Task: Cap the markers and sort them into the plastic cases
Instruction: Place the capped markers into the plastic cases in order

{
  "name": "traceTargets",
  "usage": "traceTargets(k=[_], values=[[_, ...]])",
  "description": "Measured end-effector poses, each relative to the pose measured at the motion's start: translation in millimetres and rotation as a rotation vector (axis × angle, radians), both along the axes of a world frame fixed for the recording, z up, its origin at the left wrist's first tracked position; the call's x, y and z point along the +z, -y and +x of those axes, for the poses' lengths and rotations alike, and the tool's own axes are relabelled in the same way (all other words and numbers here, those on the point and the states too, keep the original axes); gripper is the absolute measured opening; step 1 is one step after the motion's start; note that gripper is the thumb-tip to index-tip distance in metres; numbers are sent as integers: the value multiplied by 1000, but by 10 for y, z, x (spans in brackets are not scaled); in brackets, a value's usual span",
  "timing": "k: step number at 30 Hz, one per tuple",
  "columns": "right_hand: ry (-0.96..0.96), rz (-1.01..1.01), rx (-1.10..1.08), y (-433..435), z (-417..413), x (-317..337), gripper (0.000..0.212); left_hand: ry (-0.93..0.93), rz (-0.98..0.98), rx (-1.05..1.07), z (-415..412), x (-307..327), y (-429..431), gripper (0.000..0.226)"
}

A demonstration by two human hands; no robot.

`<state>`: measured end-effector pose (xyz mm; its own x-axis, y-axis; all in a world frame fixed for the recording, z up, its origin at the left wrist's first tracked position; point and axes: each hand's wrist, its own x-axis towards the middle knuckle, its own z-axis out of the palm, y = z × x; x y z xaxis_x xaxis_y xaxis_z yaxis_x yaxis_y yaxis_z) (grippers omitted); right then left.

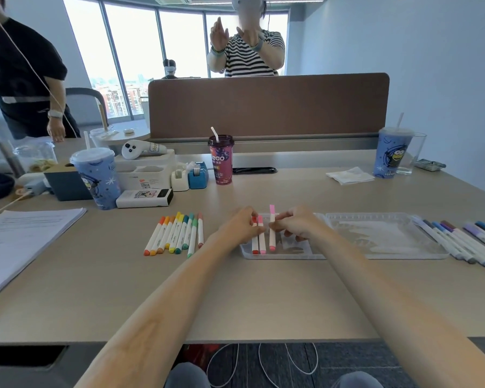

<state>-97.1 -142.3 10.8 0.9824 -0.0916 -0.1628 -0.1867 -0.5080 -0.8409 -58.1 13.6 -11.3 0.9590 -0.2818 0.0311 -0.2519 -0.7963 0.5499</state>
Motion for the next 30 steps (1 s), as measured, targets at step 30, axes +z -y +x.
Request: traceTargets(k=[30], values=[[-17,-231,10,-165,14,52,18,106,-99,97,-236,84,-441,22]])
